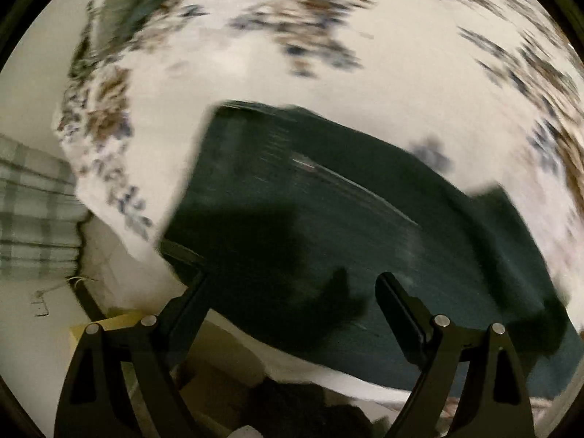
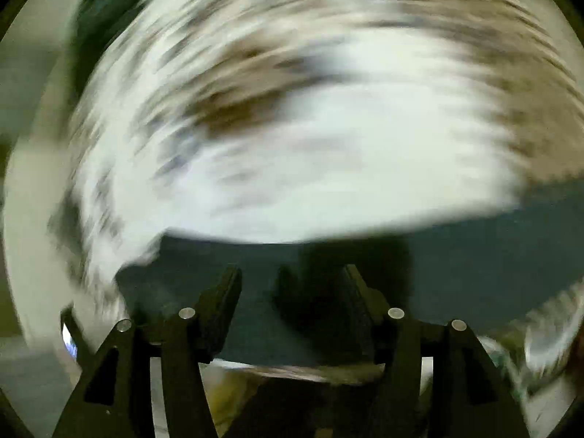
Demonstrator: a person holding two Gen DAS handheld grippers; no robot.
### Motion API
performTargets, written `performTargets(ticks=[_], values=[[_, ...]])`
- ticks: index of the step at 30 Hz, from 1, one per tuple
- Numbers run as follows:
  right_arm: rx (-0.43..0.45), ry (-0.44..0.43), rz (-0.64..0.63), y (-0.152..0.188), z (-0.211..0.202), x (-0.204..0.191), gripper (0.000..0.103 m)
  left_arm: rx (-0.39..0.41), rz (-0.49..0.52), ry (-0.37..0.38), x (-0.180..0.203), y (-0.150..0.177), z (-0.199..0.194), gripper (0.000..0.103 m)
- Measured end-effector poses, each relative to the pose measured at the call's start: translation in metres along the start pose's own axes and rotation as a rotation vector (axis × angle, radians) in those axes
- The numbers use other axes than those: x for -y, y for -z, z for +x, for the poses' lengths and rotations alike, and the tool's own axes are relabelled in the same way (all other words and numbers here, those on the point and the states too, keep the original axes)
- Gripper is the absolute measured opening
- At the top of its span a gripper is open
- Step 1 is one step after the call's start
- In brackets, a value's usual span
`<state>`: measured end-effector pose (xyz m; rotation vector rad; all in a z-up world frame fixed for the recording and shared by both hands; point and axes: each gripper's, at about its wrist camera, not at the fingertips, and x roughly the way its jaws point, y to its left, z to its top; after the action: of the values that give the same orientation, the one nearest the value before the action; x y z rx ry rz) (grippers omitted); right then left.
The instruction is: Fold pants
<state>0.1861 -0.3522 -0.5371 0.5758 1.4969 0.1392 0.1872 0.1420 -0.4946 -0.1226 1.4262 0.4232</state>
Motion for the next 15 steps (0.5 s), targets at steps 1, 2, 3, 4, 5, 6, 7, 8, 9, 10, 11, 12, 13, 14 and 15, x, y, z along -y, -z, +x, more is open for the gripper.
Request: performTargets(ticks=[1,2,3,4,5,6,7,8,9,10,11,12,13,14,15], values=[[-0.025,-0.009,-0.056,-0.005,0.018,-0.027,0.059,0.009,-0.015,-0.017,-0.007,-0.004,0.007,0.09],[-0.059,-0.015,-0.122,-0.015,0.04,-0.057,0.059,0.015,-0.024,-0.035,-0.019,-0.008,0.014,0.09],[-0.093,-0.002,-0.186,-0.027,0.068,-0.09,0.059,0.013,-0.026,-0.044,-0.023,-0.016,0.018,0.09],[-0.122,0.011,-0.227,-0.034,0.088,-0.112,0.059,0.002,-0.029,-0.054,-0.032,-0.022,0.026,0.09],[-0.166,0.029,-0.272,-0.043,0.11,-0.134,0.059,-0.009,-0.035,-0.052,-0.034,-0.026,0.033,0.09],[-0.206,0.055,-0.305,-0.047,0.133,-0.151,0.059,-0.024,-0.038,-0.043,-0.035,-0.026,0.041,0.09],[-0.248,0.078,-0.33,-0.048,0.152,-0.161,0.059,-0.046,-0.036,-0.042,-0.035,-0.023,0.047,0.09],[-0.283,0.1,-0.342,-0.048,0.167,-0.167,0.059,-0.065,-0.035,-0.036,-0.038,-0.022,0.052,0.09],[-0.327,0.129,-0.355,-0.046,0.183,-0.172,0.058,-0.083,-0.042,-0.01,-0.045,-0.019,0.061,0.09],[-0.353,0.134,-0.376,-0.04,0.192,-0.181,0.052,-0.088,-0.048,0.001,-0.045,-0.015,0.061,0.092],[-0.35,0.156,-0.406,-0.036,0.195,-0.185,0.021,-0.09,-0.056,0.02,-0.05,-0.013,0.064,0.092],[-0.333,0.173,-0.428,-0.035,0.193,-0.189,0.003,-0.088,-0.064,0.048,-0.055,-0.012,0.065,0.093],[-0.315,0.186,-0.412,-0.036,0.188,-0.187,0.003,-0.086,-0.068,0.062,-0.058,-0.01,0.066,0.094],[-0.284,0.179,-0.375,-0.039,0.178,-0.184,0.002,-0.086,-0.07,0.073,-0.06,-0.008,0.068,0.095],[-0.263,0.176,-0.354,-0.043,0.17,-0.183,0.002,-0.088,-0.073,0.086,-0.064,-0.008,0.07,0.096]])
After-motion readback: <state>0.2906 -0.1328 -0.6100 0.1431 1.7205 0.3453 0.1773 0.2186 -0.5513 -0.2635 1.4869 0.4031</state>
